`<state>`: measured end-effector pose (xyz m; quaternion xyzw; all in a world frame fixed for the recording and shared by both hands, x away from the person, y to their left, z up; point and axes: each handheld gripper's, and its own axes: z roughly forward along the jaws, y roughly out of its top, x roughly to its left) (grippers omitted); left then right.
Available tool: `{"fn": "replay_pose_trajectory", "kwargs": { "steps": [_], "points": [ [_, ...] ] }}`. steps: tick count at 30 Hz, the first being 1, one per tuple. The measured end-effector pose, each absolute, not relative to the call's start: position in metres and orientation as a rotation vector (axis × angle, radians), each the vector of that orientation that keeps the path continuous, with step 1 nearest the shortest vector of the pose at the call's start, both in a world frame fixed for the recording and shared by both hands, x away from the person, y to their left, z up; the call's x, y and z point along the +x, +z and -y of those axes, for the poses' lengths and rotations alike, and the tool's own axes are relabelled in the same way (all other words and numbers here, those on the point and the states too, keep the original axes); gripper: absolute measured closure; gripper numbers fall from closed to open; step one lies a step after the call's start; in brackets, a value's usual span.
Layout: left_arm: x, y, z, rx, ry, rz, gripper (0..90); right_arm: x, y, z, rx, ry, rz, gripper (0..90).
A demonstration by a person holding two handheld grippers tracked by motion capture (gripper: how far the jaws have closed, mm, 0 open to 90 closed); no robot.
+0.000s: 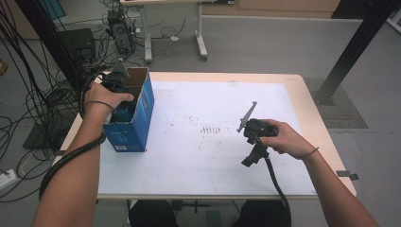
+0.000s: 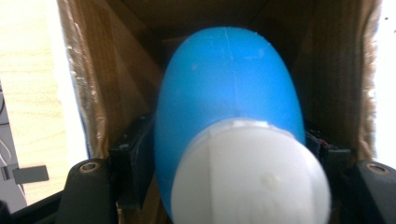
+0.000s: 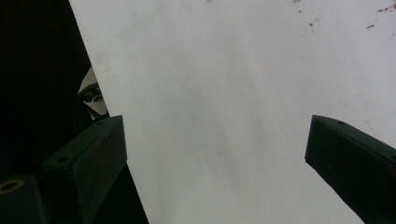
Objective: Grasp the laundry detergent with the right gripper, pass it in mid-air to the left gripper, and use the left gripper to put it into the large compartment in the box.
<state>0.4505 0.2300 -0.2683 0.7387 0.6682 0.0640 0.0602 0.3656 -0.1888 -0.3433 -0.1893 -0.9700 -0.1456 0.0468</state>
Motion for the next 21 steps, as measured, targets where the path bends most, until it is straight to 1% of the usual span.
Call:
{"fn": "replay_pose_trajectory", "kwargs": {
  "steps": [15,21],
  "points": [
    [0.446,-0.241,-0.228,2.244,0.236,-2.007,29.4,0.364,-0.341,0.188,-0.569,-0.459,2.954,5.4],
    [0.442,-0.231,-0.227,2.245,0.243,-2.001,24.8,0.364,-0.34,0.187,-0.566,-0.458,2.956,5.4]
  ]
}}
